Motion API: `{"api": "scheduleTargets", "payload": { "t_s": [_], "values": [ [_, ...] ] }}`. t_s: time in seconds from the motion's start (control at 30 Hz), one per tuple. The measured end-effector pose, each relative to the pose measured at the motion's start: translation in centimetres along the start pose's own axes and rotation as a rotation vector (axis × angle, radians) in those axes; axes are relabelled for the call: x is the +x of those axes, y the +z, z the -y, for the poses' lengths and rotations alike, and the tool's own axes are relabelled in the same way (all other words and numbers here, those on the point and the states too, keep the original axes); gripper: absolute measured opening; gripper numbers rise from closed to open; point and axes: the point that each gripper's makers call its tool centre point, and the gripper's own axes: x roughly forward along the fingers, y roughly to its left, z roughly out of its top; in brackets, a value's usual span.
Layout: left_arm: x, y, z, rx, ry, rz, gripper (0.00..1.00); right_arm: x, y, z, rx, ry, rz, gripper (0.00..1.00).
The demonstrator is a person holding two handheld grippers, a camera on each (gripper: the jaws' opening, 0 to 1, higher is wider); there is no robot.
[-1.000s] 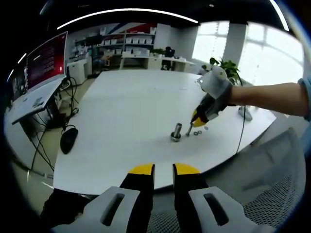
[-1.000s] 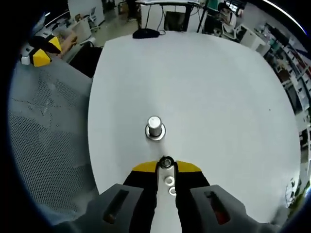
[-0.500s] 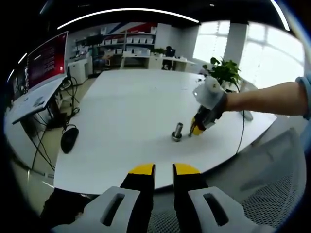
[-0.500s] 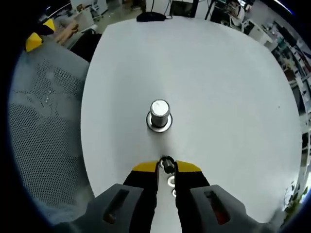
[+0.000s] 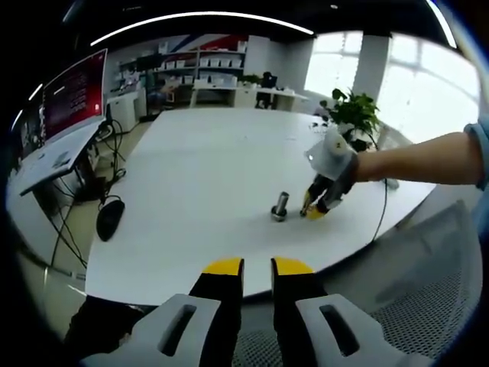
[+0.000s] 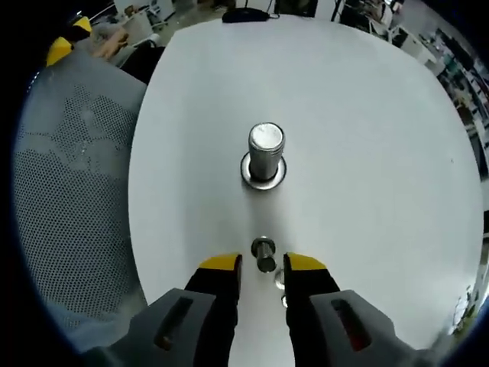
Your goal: Place the washer onto the threaded stud by aligning its center hole with the stud, sliding it down to the base, and recovering from edge contact or off-axis alignment until the washer reaches the visible bottom stop.
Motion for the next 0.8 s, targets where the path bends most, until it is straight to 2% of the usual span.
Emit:
{"api": "scheduleTargets", "payload": {
  "t_s": [0.3,0.57,0.8],
  "values": [
    [0.0,0.1,0.1,-0.002,-0.002,0.006,0.12,-1.5,-2.7,-0.7,0.062,0.000,0.017,0.27],
    [-0.1,0.1,0.1,-0.004,-0.007,0.010,0.11,-2.4,-6.1,-2.3,0.135,0.014,0.034,0.27],
    [-0.1,0.1,0.2,0.002,-0.011,0.010,0.11,-2.8,-9.1,-3.3,0.159,0.026,0.000,0.27]
  ]
}}
